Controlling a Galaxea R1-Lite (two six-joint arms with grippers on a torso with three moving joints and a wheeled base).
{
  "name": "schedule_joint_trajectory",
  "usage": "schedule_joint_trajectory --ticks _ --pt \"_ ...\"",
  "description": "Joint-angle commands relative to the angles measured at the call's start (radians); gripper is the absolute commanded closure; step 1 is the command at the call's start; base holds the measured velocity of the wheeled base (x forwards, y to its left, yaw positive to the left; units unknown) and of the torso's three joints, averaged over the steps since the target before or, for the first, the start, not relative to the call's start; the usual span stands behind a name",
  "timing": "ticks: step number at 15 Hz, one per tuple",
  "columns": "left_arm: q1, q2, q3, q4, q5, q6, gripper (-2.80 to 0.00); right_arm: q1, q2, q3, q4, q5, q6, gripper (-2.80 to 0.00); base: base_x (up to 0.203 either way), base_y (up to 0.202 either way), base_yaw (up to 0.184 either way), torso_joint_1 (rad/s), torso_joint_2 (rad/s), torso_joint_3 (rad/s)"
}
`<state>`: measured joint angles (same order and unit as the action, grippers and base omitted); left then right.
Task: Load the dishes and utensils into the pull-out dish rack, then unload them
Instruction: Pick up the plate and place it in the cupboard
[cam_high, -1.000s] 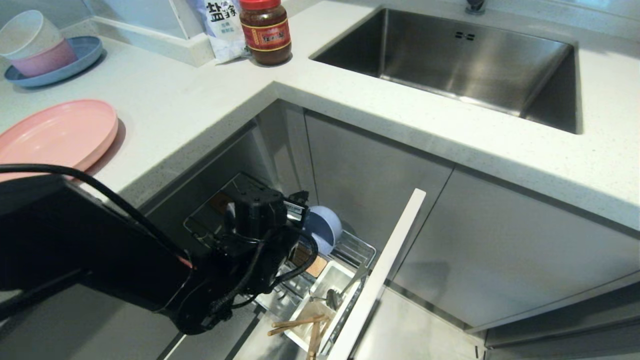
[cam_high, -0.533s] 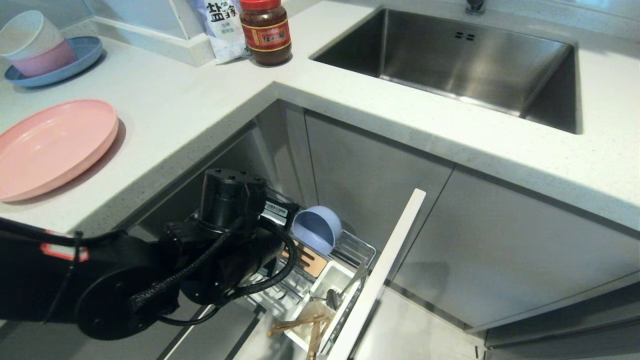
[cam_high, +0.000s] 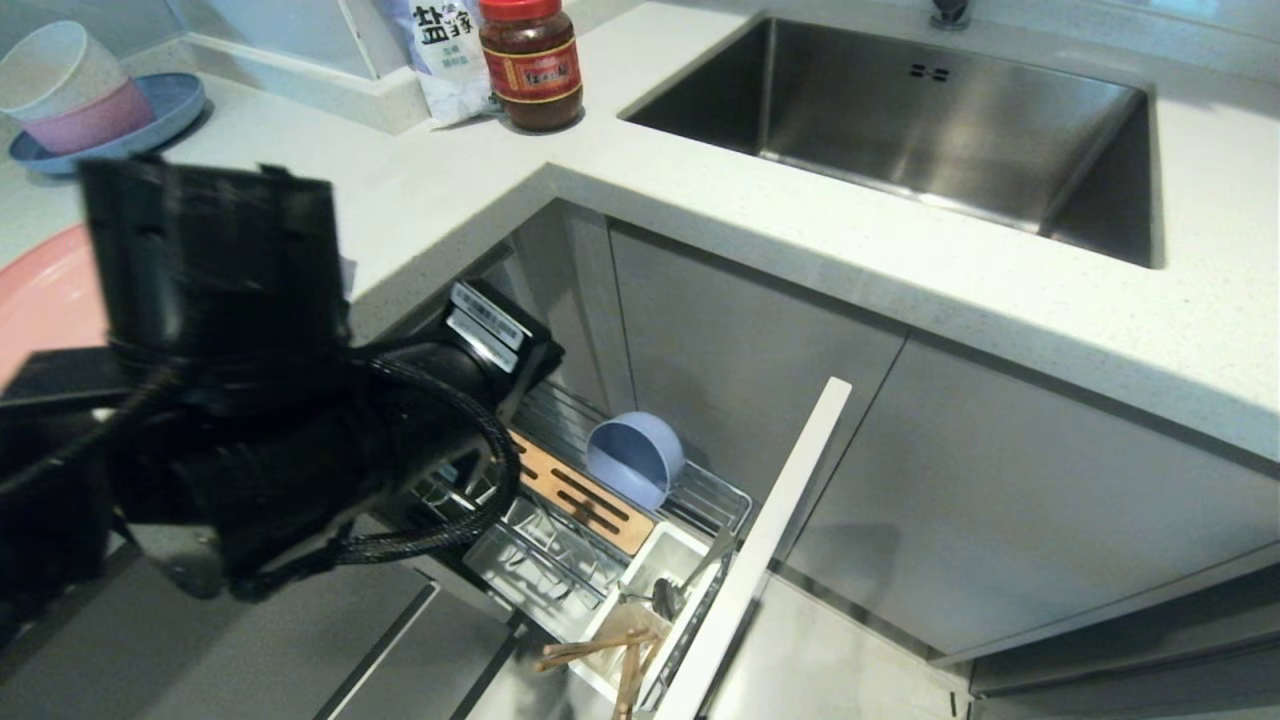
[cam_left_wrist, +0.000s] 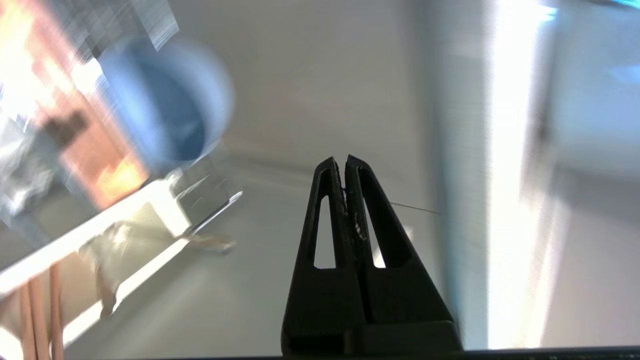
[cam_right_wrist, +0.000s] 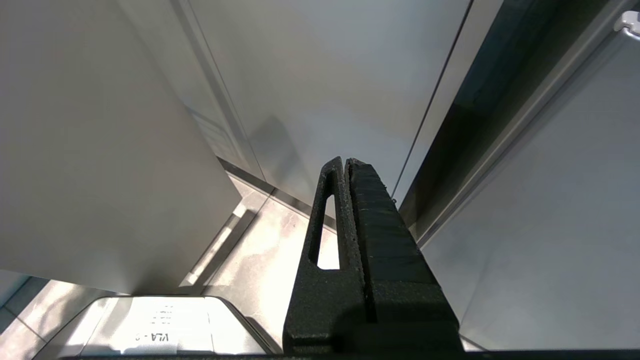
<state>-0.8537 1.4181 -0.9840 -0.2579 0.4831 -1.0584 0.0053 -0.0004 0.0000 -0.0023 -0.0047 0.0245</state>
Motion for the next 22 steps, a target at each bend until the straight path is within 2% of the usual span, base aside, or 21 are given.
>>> schedule_joint_trajectory --ticks 1,2,4,5,7,11,13,16,19,22 --pt "-0.008 -0.133 -0.066 0.032 -0.032 0.266 0.0 0.001 -0.004 0.002 -0.001 0.0 0.0 0.0 0.0 0.0 0.0 0.0 0.0 0.0" --pt "-0.005 -0.182 -0.104 0.1 -0.054 0.385 0.0 -0.001 -0.004 0.002 -0.001 0.0 0.0 0.0 0.0 0.0 0.0 0.0 0.0 0.0" --pt "0.03 -0.267 -0.194 0.344 -0.081 0.541 0.0 0.001 -0.004 0.002 0.0 0.0 0.0 0.0 0.0 0.0 0.0 0.0 0.0 0.0" --pt "0.06 -0.294 -0.237 0.414 -0.08 0.574 0.0 0.0 -0.004 0.002 0.0 0.0 0.0 0.0 0.0 0.0 0.0 0.0 0.0 0.0" --pt "0.175 -0.322 -0.29 0.488 -0.079 0.628 0.0 0.001 -0.003 0.002 -0.001 0.0 0.0 0.0 0.0 0.0 0.0 0.0 0.0 0.0" --pt "0.436 -0.314 -0.389 0.661 -0.08 0.753 0.0 -0.001 -0.004 0.002 -0.001 0.0 0.0 0.0 0.0 0.0 0.0 0.0 0.0 0.0" --pt "0.484 -0.257 -0.472 0.699 -0.074 0.866 0.0 0.001 -0.004 0.002 -0.001 0.0 0.0 0.0 0.0 0.0 0.0 0.0 0.0 0.0" --pt "0.541 -0.161 -0.528 0.703 0.015 0.876 0.0 0.0 -0.004 0.002 -0.001 0.0 0.0 0.0 0.0 0.0 0.0 0.0 0.0 0.0" --pt "0.548 -0.084 -0.554 0.725 0.094 0.884 0.0 0.001 -0.004 0.002 0.0 0.0 0.0 0.0 0.0 0.0 0.0 0.0 0.0 0.0" --pt "0.564 -0.04 -0.578 0.734 0.124 0.882 0.0 0.001 -0.004 0.002 -0.001 0.0 0.0 0.0 0.0 0.0 0.0 0.0 0.0 0.0"
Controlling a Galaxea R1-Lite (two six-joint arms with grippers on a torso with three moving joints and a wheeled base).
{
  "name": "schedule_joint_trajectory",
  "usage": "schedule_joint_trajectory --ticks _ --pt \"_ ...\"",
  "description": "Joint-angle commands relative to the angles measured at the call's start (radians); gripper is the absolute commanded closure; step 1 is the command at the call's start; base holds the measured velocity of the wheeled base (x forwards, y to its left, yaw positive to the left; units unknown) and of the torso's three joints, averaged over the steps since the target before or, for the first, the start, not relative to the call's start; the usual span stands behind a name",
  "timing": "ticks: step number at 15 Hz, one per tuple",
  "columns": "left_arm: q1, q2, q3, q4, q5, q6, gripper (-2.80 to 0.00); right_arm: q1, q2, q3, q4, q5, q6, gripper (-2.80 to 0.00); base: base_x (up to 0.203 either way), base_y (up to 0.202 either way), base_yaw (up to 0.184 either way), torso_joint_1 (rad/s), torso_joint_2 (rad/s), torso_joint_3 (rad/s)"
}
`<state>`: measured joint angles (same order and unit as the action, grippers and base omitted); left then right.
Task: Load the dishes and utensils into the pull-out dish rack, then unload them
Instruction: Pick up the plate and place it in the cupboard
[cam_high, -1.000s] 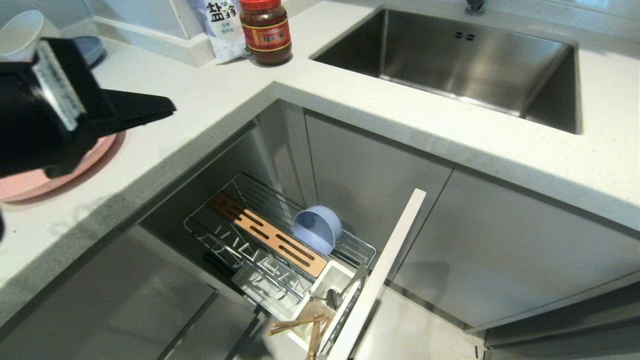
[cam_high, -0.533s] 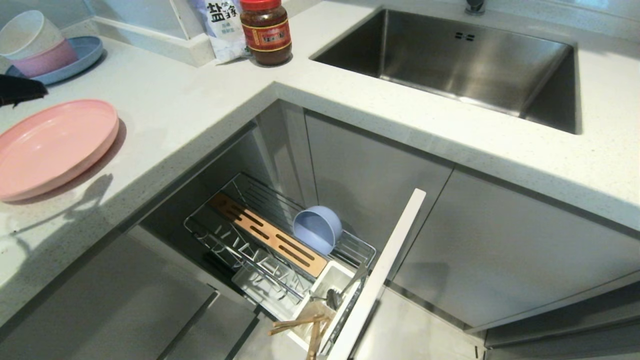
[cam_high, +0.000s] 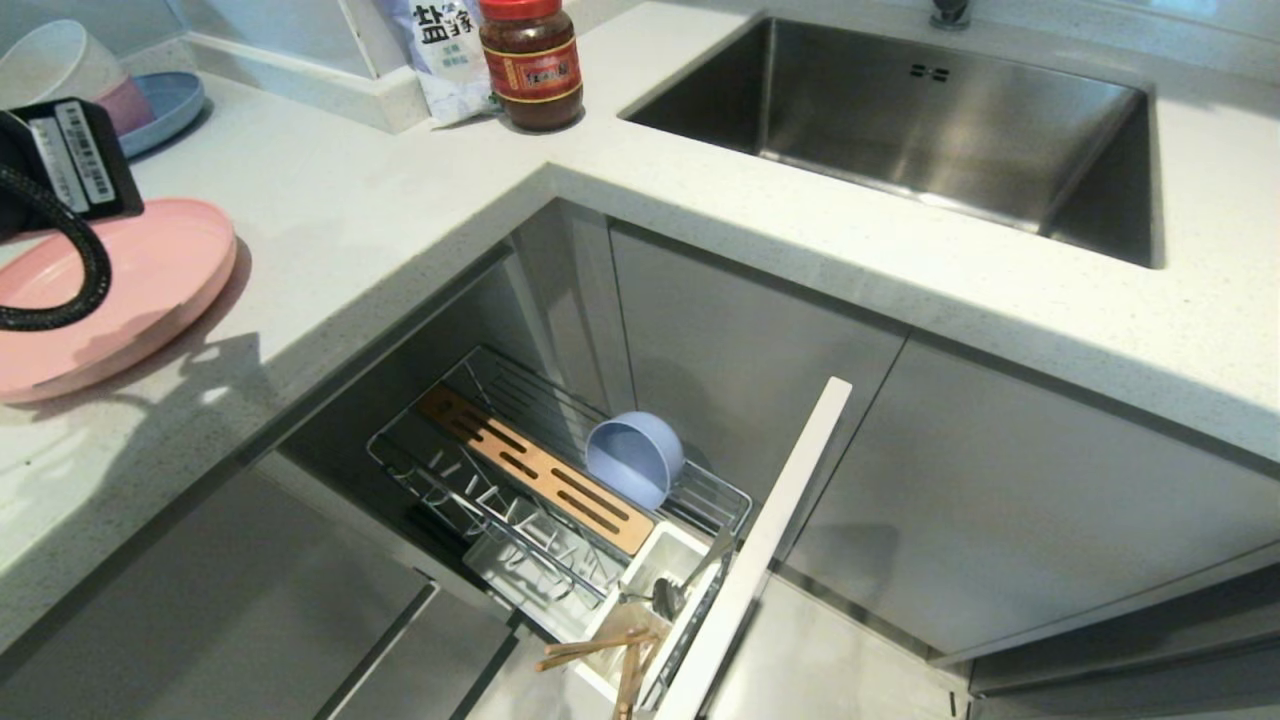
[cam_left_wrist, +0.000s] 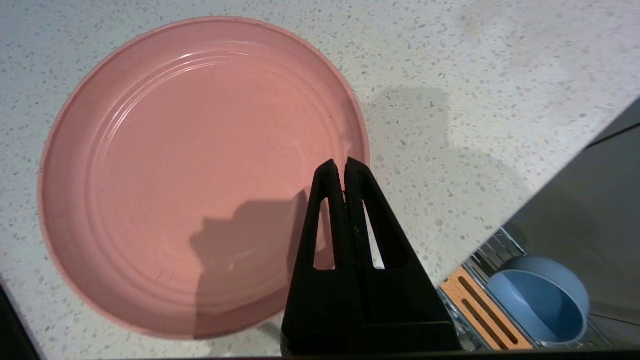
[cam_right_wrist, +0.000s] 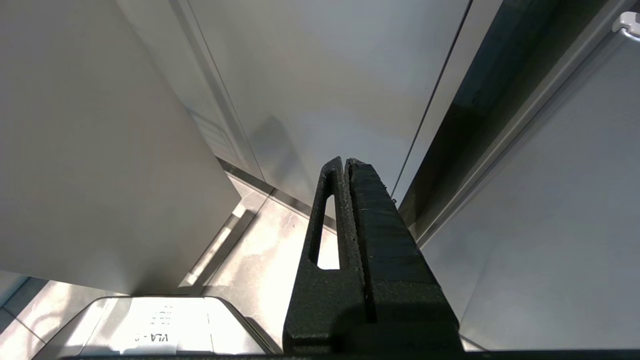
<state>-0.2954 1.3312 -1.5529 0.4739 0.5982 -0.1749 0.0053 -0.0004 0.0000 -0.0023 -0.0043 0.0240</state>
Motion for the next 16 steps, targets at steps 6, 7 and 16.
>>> schedule_joint_trajectory --ticks 6,7,16 --pt "0.004 0.078 -0.006 -0.021 0.039 -0.007 -2.8 0.001 -0.004 0.002 -0.001 0.0 0.0 0.0 0.0 0.0 0.0 0.0 0.0 0.0" --pt "0.005 0.096 -0.007 -0.039 0.04 -0.008 -2.8 0.001 -0.004 0.002 -0.001 0.0 0.0 0.0 0.0 0.0 0.0 0.0 0.0 0.0" --pt "0.028 0.218 -0.036 -0.05 0.129 -0.043 -2.8 0.001 -0.004 0.002 -0.001 0.0 0.0 0.0 0.0 0.0 0.0 0.0 0.0 0.0"
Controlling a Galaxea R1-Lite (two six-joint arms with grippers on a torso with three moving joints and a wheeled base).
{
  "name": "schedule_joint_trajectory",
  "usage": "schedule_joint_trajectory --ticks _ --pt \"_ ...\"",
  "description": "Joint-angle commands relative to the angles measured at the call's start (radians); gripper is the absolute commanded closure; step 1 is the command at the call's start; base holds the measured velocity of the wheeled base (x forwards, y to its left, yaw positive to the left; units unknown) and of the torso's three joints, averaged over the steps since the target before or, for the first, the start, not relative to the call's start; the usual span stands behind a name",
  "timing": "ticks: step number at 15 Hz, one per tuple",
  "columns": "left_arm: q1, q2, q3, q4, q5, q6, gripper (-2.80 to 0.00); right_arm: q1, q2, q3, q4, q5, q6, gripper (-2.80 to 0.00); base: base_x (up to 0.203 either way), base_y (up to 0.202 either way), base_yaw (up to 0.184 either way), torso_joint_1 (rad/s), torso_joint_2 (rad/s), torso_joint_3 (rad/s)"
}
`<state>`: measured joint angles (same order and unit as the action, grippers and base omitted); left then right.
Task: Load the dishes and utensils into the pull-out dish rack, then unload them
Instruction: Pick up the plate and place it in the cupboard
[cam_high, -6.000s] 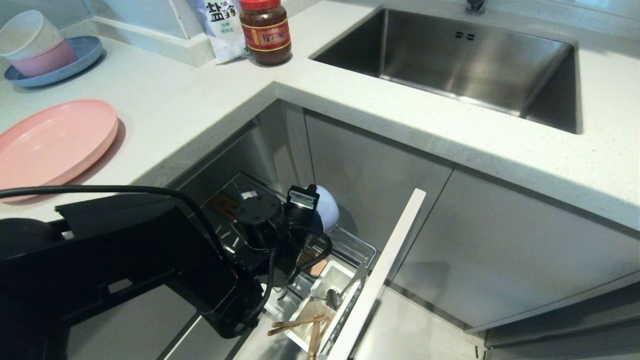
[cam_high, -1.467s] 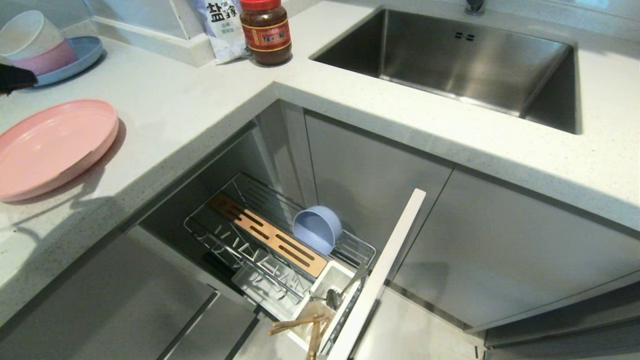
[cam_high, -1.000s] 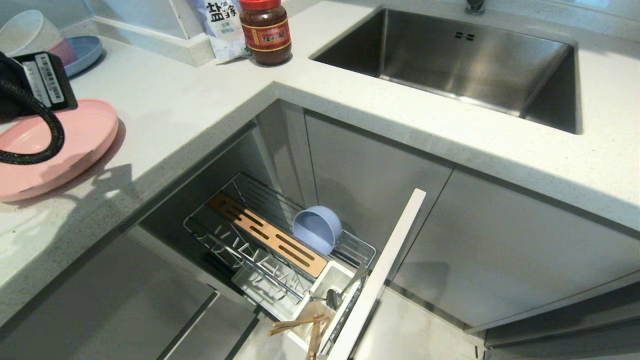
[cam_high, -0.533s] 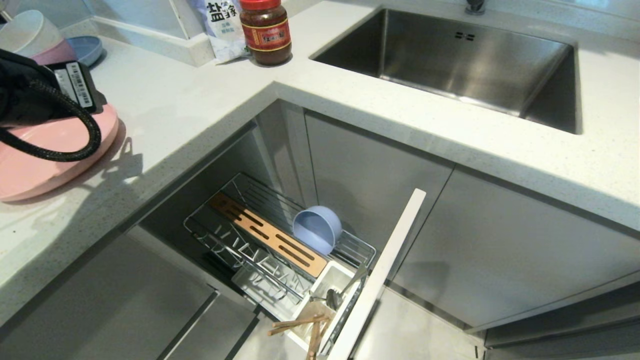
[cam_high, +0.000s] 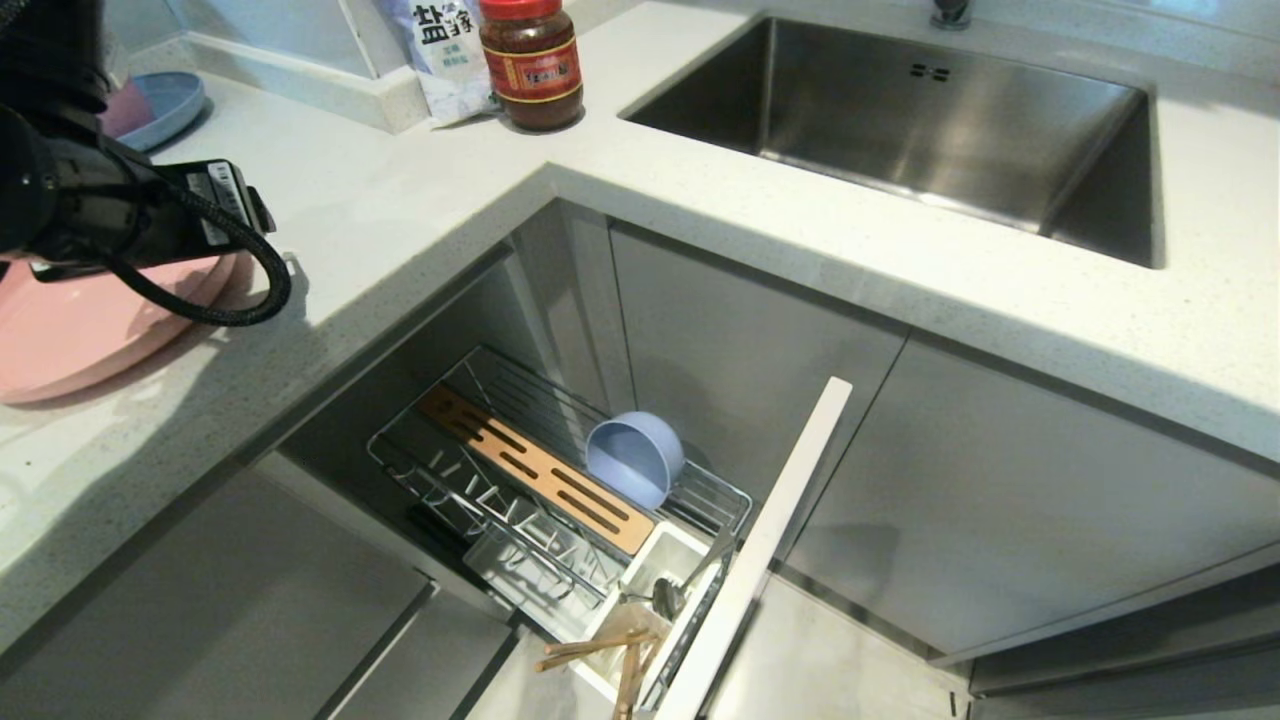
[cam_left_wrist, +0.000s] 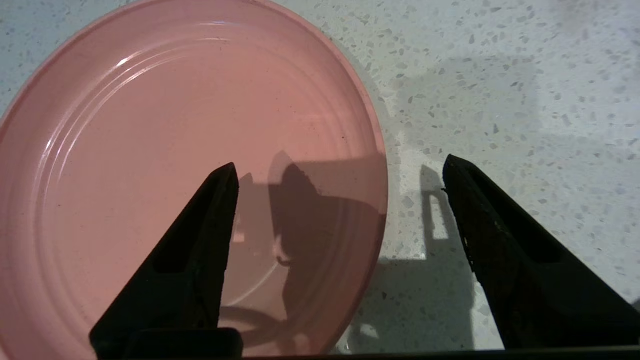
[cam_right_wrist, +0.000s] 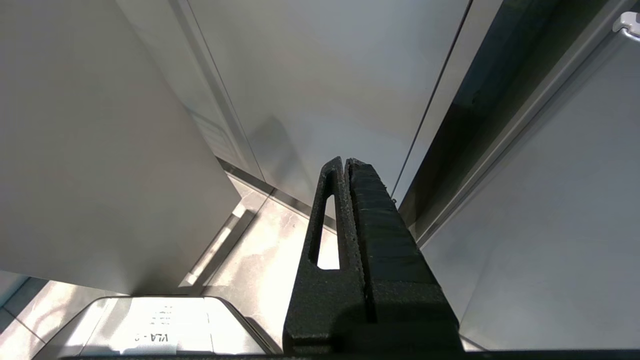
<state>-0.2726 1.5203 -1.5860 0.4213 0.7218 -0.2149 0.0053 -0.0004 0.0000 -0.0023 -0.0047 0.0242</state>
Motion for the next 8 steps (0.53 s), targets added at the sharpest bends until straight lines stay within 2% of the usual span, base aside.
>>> schedule_joint_trajectory --ticks 1,8 --pt "0.006 0.037 -0.005 0.002 0.005 -0.003 -2.8 0.0 -0.004 0.002 -0.001 0.0 0.0 0.0 0.0 0.0 0.0 0.0 0.0 0.0" --pt "0.024 0.069 -0.026 0.002 0.015 -0.008 -2.8 0.001 -0.004 0.002 -0.001 0.0 0.0 0.0 0.0 0.0 0.0 0.0 0.0 0.0"
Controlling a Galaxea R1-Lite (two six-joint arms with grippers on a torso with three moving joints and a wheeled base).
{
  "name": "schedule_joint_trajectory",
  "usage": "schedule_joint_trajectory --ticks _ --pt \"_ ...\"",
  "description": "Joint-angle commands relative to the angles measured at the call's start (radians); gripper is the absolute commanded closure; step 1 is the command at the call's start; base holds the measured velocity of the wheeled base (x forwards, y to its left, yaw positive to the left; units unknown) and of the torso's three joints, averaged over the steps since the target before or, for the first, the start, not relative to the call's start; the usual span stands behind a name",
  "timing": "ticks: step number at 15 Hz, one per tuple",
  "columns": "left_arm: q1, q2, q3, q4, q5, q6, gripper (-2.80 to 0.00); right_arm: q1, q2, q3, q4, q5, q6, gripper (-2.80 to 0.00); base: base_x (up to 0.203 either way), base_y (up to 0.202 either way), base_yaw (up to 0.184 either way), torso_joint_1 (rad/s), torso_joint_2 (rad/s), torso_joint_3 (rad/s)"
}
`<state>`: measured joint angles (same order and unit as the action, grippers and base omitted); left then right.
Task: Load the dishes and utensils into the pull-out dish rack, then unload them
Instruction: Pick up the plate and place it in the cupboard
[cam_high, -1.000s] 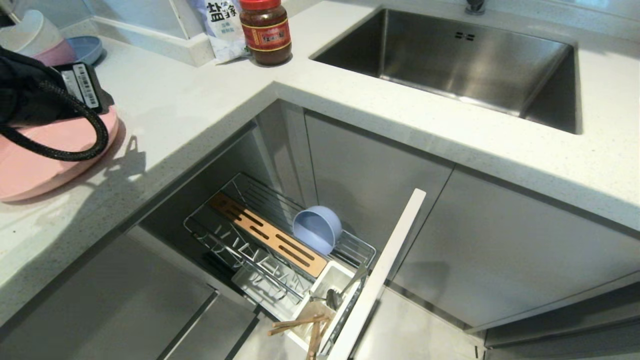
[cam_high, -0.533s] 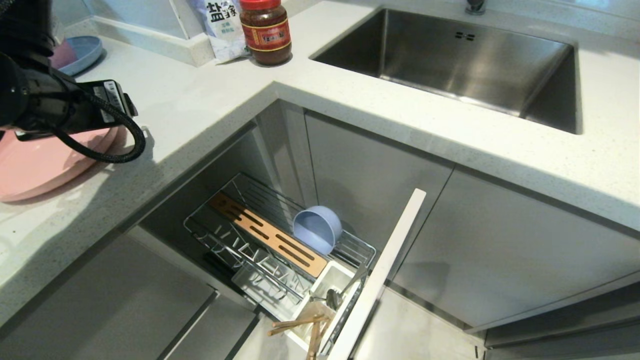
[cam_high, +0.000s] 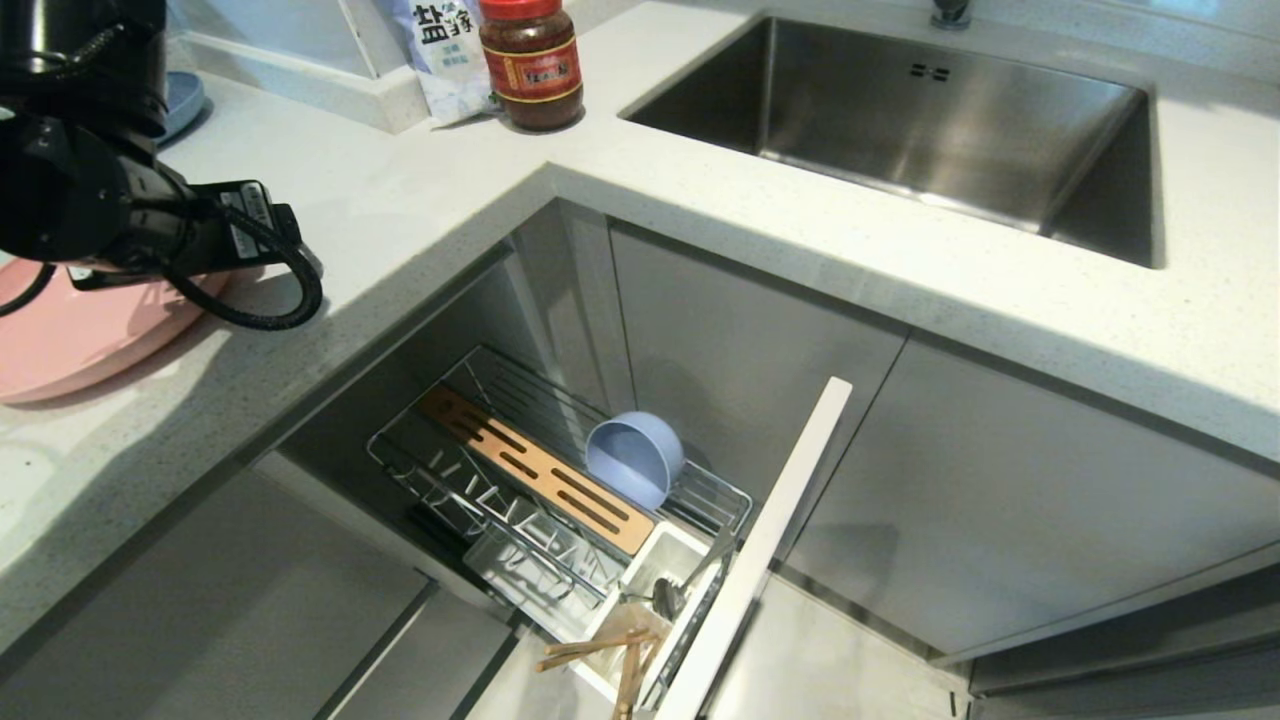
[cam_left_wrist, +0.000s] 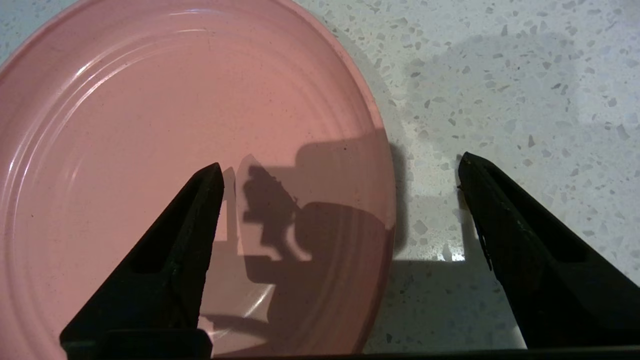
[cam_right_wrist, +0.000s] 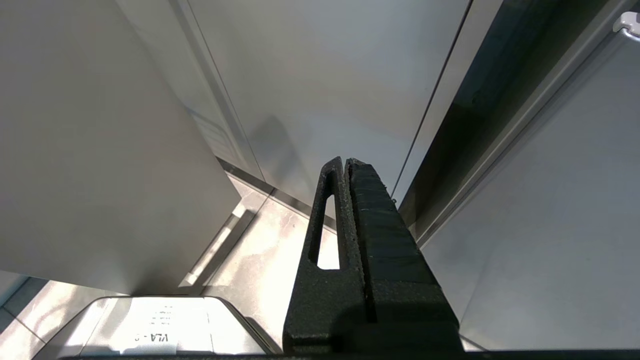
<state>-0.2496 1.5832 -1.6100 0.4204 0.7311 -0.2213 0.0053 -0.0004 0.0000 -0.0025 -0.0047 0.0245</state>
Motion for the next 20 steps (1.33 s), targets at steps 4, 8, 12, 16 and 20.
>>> schedule_joint_trajectory --ticks 4,8,12,16,20 --pt "0.004 0.014 -0.002 0.001 0.01 -0.003 -2.8 0.0 -0.004 0.002 -0.001 0.0 0.0 0.0 0.0 0.0 0.0 0.0 0.0 0.0" --pt "0.004 0.015 -0.01 0.001 0.011 -0.008 0.0 0.001 -0.004 0.002 -0.001 0.0 0.0 0.0 0.0 0.0 0.0 0.0 0.0 0.0" --pt "0.004 0.014 -0.013 0.001 0.011 -0.015 0.0 0.0 -0.004 0.002 -0.001 0.0 0.0 0.0 0.0 0.0 0.0 0.0 0.0 0.0" --pt "0.004 -0.003 -0.013 0.001 0.01 -0.015 0.0 0.001 -0.004 0.002 -0.001 0.0 0.0 0.0 0.0 0.0 0.0 0.0 0.0 0.0" --pt "0.004 -0.056 -0.01 0.003 0.004 -0.02 0.0 0.0 -0.004 0.002 -0.001 0.0 0.0 0.0 0.0 0.0 0.0 0.0 0.0 0.0"
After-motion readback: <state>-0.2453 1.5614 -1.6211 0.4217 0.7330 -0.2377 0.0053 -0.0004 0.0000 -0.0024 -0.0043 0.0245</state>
